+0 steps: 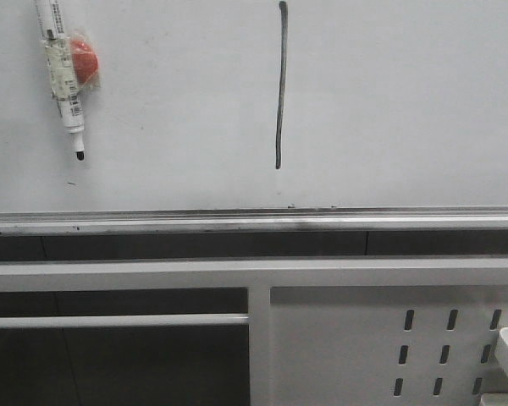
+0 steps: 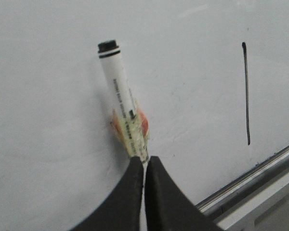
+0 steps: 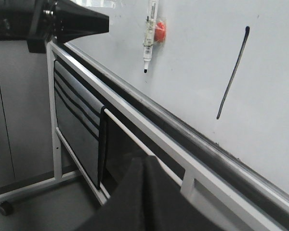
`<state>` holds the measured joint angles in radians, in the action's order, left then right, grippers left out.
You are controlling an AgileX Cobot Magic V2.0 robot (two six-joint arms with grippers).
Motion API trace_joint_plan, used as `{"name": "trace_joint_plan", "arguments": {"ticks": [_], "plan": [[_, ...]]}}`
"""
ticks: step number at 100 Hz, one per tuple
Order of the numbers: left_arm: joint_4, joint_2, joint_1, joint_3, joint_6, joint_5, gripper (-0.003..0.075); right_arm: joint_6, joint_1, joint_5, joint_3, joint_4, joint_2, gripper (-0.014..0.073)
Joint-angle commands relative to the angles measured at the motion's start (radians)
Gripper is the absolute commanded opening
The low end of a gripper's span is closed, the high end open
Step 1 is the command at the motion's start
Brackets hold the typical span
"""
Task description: Write number 1 on whiteboard
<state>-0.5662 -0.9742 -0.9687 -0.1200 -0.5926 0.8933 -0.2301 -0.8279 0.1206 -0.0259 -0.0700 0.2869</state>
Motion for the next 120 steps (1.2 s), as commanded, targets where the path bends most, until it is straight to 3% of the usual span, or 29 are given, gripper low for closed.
{"name": "trace_joint_plan", "arguments": {"ticks": [1,11,23,37,47,66,82,104,115,120], "plan": [[-0.017,0.040,-0.007,-0.082,-0.074,-0.021,-0.0020,-0.003,0.002,0.105,-0.001,0.000,0.006,-0.0069],[-0.213,0.100,-0.007,-0.177,-0.263,-0.190,-0.0020,-0.003,0.002,0.101,0.022,0.000,0.006,-0.0069],[-0.570,0.205,-0.007,-0.285,-0.677,-0.368,-0.0020,-0.003,0.002,0.096,0.042,0.000,0.006,-0.0069],[-1.072,0.375,-0.007,-0.347,-1.119,-0.304,-0.0020,-0.003,0.002,0.082,0.045,0.000,0.006,-0.0069],[-1.289,0.527,-0.007,-0.355,-1.402,-0.172,-0.0020,-0.003,0.002,0.082,0.045,0.000,0.006,-0.0069],[-1.304,0.777,-0.007,-0.347,-1.354,0.095,-0.0020,-0.003,0.002,0.082,0.045,0.000,0.006,-0.0069],[-1.303,0.914,-0.007,-0.349,-1.350,0.472,-0.0020,-0.003,0.002,0.082,0.045,0.000,0.006,-0.0069],[-1.182,0.993,0.002,-0.356,-1.575,0.458,-0.0020,-0.003,0.002,0.082,0.045,0.000,0.006,-0.0069],[-1.180,0.993,0.005,-0.363,-1.539,0.411,-0.0020,-0.003,0.002,0.082,0.045,0.000,0.006,-0.0069],[-1.187,1.002,0.008,-0.363,-1.512,0.318,-0.0020,-0.003,0.002,0.082,0.045,0.000,0.006,-0.0069]]}}
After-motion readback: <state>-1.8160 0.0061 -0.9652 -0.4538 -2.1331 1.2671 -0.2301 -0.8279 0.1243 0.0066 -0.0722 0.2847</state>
